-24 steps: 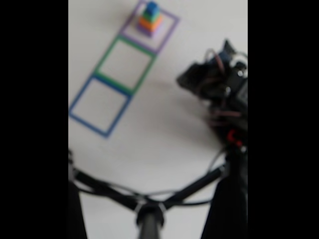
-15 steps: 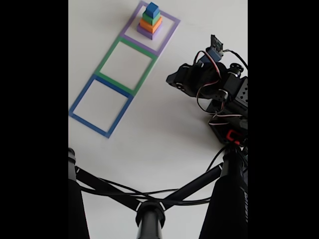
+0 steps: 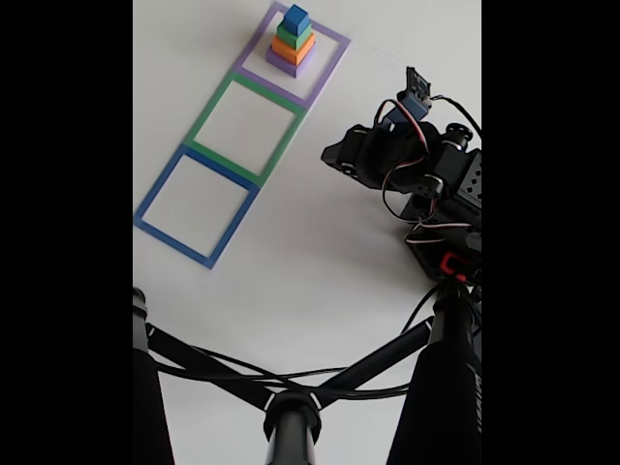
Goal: Tower of hanoi
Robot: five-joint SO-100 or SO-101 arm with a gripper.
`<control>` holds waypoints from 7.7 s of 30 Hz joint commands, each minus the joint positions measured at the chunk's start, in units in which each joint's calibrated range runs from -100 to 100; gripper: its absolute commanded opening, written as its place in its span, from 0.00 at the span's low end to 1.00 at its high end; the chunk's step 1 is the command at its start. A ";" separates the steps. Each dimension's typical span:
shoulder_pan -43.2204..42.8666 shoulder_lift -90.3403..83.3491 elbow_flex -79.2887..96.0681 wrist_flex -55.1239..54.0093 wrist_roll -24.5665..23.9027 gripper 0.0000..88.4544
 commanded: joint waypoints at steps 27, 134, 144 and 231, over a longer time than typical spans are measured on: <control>-1.70 -1.02 0.37 -1.35 5.09 0.00; 26.01 57.44 -20.09 -68.88 177.54 0.32; 24.76 68.99 -20.82 -82.64 177.54 0.33; 20.54 56.96 -62.36 -20.86 177.54 0.06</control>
